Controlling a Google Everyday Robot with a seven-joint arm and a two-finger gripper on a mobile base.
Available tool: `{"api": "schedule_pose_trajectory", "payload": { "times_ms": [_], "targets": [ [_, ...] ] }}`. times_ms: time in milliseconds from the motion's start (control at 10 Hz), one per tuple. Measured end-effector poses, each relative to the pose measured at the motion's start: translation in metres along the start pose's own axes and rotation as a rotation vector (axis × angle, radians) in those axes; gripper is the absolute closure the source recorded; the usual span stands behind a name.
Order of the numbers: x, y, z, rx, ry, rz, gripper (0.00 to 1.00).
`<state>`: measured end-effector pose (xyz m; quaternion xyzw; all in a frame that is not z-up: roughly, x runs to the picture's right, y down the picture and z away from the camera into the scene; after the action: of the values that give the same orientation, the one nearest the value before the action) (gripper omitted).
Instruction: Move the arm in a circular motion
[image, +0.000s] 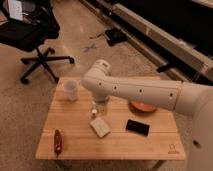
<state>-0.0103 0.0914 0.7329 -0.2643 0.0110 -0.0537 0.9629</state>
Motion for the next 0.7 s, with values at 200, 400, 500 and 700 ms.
{"api": "schedule_pose_trajectory", "payload": {
  "times_ms": [200, 400, 500, 700],
  "targets": [
    [0.013, 0.028, -0.012, -0.007, 0.000, 0.015, 0.35],
    [0.038, 0.058, -0.023, -0.017, -0.012, 0.064, 0.35],
    [0.051, 0.067, -0.028, -0.019, -0.017, 0.089, 0.35],
    [0.073, 0.089, -0.039, -0.030, -0.030, 0.157, 0.35]
  ]
}}
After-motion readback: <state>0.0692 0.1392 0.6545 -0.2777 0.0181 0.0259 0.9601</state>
